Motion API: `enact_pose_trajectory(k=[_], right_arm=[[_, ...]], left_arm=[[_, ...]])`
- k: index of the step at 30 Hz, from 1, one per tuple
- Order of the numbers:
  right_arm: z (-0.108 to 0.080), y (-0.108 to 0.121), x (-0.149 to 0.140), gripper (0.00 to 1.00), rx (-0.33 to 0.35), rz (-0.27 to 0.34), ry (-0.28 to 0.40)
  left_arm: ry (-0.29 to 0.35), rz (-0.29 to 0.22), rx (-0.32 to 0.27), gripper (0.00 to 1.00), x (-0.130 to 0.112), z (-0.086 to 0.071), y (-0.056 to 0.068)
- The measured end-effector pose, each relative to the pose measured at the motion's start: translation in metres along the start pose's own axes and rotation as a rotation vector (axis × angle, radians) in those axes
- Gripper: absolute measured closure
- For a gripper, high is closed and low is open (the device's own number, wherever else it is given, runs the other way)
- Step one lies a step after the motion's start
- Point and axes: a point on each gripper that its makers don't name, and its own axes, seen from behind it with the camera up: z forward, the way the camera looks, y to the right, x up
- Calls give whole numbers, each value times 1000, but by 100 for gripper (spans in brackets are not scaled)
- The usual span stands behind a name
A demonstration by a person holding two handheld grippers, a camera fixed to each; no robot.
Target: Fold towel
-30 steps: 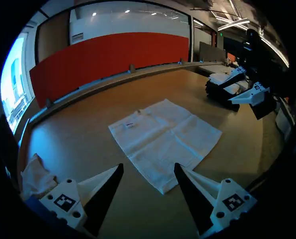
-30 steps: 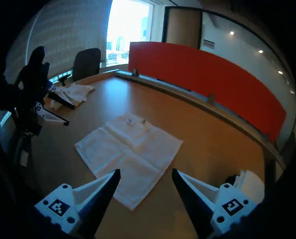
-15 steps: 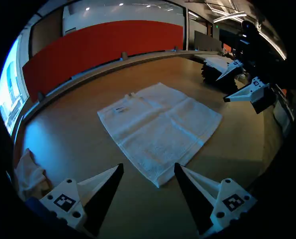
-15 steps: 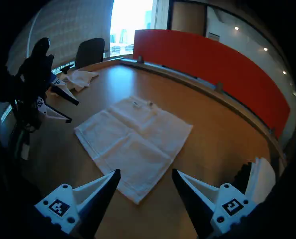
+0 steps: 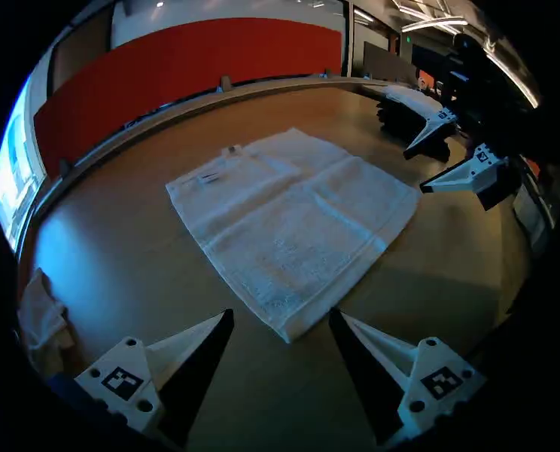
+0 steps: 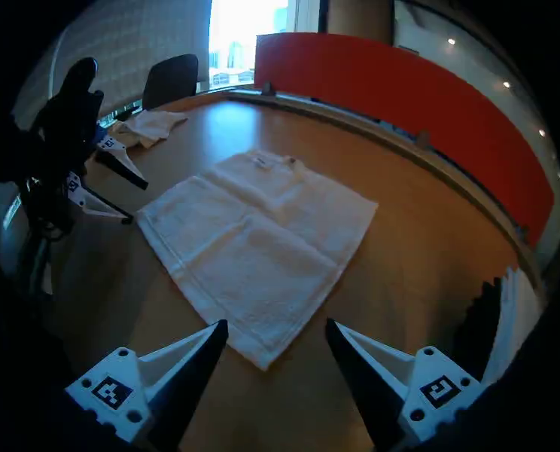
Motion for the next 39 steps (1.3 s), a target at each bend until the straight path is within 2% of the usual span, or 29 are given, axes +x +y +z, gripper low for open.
enact_pose_trajectory(k=[9,18,26,32,36,39], right_arm=[[10,-2,-13,0,7,-10,-27],[16,-2,-23,1,14,6,-48],[17,-3,-27,3,18,-7,-57],[17,-6,-28,13,29,-12,-59],[17,-8,-29,25,41,-4,-63],[17,-10,-29,32,47,-2,-63]], left_arm=[[-24,-3,-12,6,-8,8,3],[-41,-12,-12,6,-14,10,4],[-43,-9,-8,6,-13,9,4],[-55,-10,-3,8,-14,8,5],[-58,-20,6,22,-14,8,5],[-58,-27,12,25,-14,8,5]])
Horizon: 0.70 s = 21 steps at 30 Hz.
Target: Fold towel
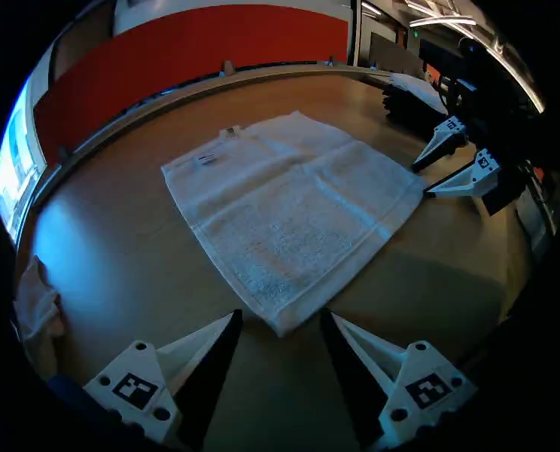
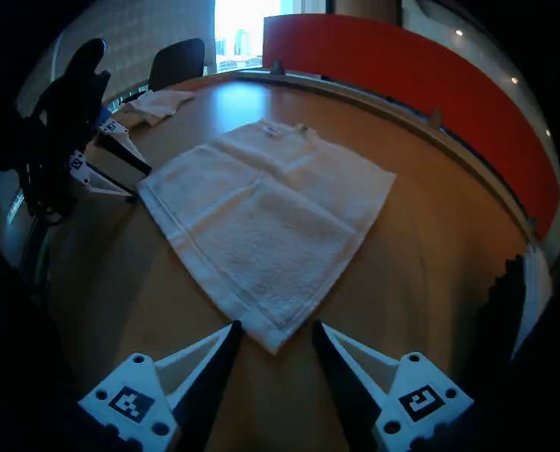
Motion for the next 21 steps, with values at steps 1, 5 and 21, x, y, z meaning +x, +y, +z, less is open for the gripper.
enact_pose_trajectory(k=[1,5,21], right_arm=[[0,0,0,34,2,-2,1],[-1,-2,-2,38,7,-5,4],[0,-4,-4,58,20,11,3]], left_arm=[[0,-1,1,26,0,0,0],[-3,-4,4,28,0,0,1],[-15,-18,11,45,-1,-1,1]])
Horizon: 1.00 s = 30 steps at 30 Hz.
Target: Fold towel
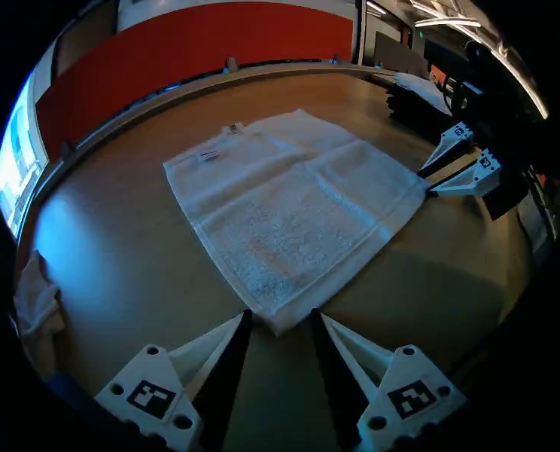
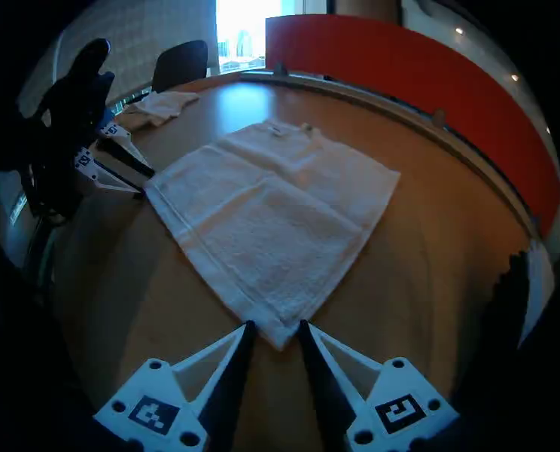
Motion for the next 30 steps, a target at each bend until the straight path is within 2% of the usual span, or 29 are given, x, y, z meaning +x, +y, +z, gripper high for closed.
enact_pose_trajectory(k=[4,10,12,14,20,24,30], right_arm=[[0,1,-1,66,-4,11,-2],[1,2,0,70,-11,29,-4],[1,2,0,72,-13,31,-4],[1,1,0,73,-14,31,-4],[1,0,1,76,-13,24,-12],[1,-1,3,78,-10,17,-14],[1,-2,4,80,-8,10,-15]], left_arm=[[-3,-3,1,46,0,0,0],[-9,-5,3,49,0,-1,0],[-10,-8,11,56,0,-1,-2],[-11,-15,28,84,0,0,-6],[-6,-16,50,90,0,0,-7],[-5,-9,56,91,0,0,-7],[-10,-28,55,91,0,0,-7]])
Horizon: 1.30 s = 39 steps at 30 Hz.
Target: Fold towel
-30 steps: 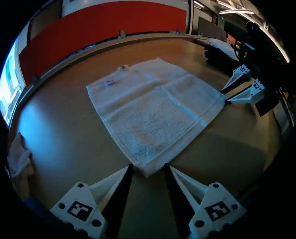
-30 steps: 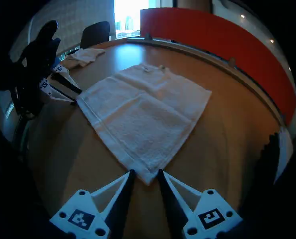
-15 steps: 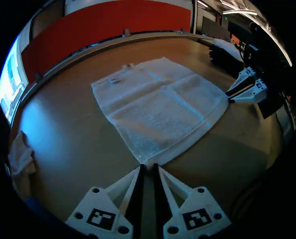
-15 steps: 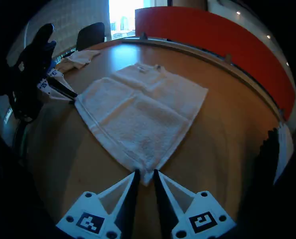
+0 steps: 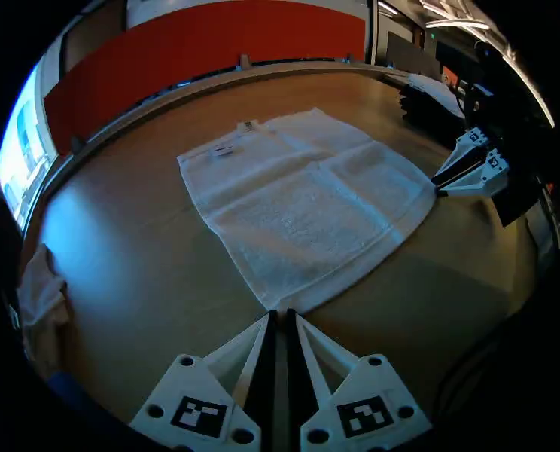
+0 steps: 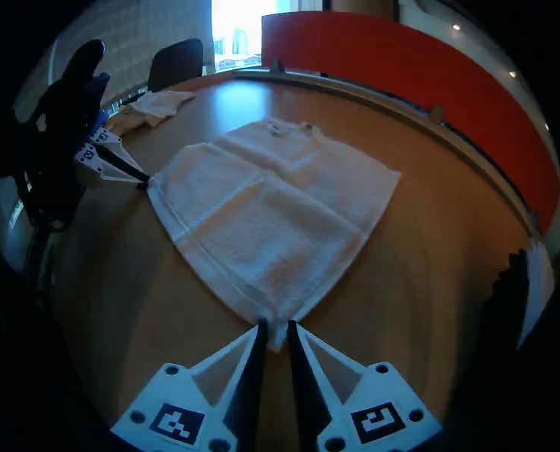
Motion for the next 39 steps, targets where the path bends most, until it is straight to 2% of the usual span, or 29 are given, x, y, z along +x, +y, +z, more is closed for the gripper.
enact_pose_trajectory(k=[11,15,18,23,29,33,35,39], right_arm=[[-2,1,-1,79,0,7,0],[-3,2,-2,80,-5,-21,1],[-3,3,-2,76,-13,-42,0],[-3,4,-2,72,-16,-41,-2],[-4,3,-4,79,0,-3,-8],[-6,4,-4,81,-5,-22,-15],[-6,3,-3,86,-7,-32,-15],[-6,3,-2,86,3,-33,-19]], left_arm=[[-5,8,-1,91,0,0,0],[-11,10,-3,91,0,0,0],[-13,12,-4,91,0,0,0],[-15,7,-4,91,0,0,0],[-18,2,-1,91,0,0,0],[-23,-7,1,91,0,0,0],[-26,-10,1,92,0,0,0],[-29,-11,1,92,0,0,1]])
